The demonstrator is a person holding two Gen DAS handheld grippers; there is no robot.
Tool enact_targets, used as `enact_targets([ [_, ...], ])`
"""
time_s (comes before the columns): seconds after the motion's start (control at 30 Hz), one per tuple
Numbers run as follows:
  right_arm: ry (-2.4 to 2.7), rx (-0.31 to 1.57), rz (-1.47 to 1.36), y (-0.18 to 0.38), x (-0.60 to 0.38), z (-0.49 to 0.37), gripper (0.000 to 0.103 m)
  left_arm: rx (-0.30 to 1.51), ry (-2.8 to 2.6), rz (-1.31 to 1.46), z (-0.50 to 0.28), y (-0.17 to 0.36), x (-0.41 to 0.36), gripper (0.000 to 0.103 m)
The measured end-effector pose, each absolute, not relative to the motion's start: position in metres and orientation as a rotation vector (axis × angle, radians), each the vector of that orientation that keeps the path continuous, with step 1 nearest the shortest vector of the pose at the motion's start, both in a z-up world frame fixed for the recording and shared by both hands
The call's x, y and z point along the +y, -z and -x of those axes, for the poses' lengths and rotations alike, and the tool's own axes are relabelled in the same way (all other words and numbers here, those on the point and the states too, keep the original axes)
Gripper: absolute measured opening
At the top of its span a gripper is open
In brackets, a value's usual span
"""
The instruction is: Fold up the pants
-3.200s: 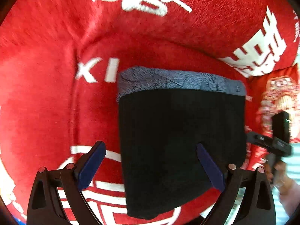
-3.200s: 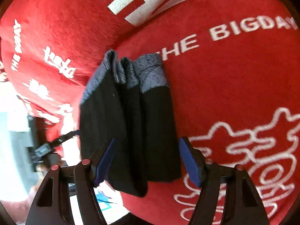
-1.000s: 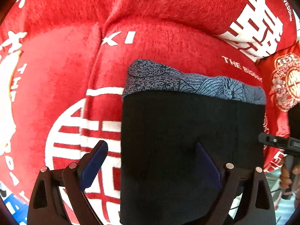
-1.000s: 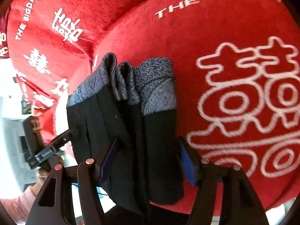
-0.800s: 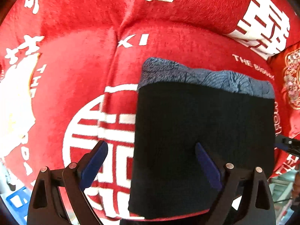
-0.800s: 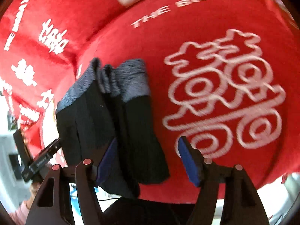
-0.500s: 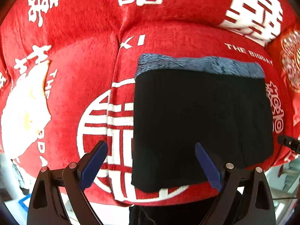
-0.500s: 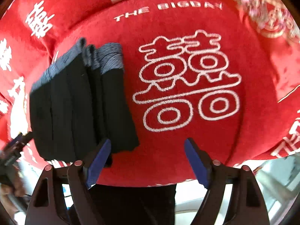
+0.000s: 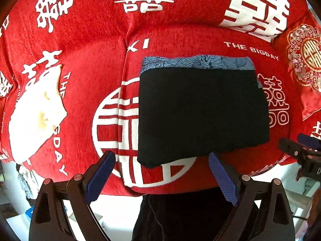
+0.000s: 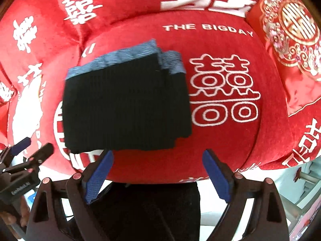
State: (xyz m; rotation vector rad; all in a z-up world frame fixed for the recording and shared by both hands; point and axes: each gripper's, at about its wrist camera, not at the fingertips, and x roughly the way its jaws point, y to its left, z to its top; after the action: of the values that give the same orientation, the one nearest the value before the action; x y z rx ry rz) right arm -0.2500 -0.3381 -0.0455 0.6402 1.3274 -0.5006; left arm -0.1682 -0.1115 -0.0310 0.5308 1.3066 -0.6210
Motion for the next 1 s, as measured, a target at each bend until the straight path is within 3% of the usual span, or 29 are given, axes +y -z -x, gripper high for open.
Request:
enact_targets([
  [0.3, 0.497, 1.311, -0.627, 0.018, -0.32, 0.241, 0.092, 1.294, 0.621, -0.551, 0.174, 0.012, -0.107, 0.095],
  [0.37, 0.499, 1.306, -0.615, 0.013, -0.318, 0.24, 0.092, 1.294, 0.623, -0.549, 0.174, 0.01, -0.106, 0.103],
  [1.0, 0.567, 1.345, -0.545, -0.003, -0.31, 0.234, 0.093, 1.278, 0.609, -0.564, 0.178, -0.005, -0.106, 0.103],
])
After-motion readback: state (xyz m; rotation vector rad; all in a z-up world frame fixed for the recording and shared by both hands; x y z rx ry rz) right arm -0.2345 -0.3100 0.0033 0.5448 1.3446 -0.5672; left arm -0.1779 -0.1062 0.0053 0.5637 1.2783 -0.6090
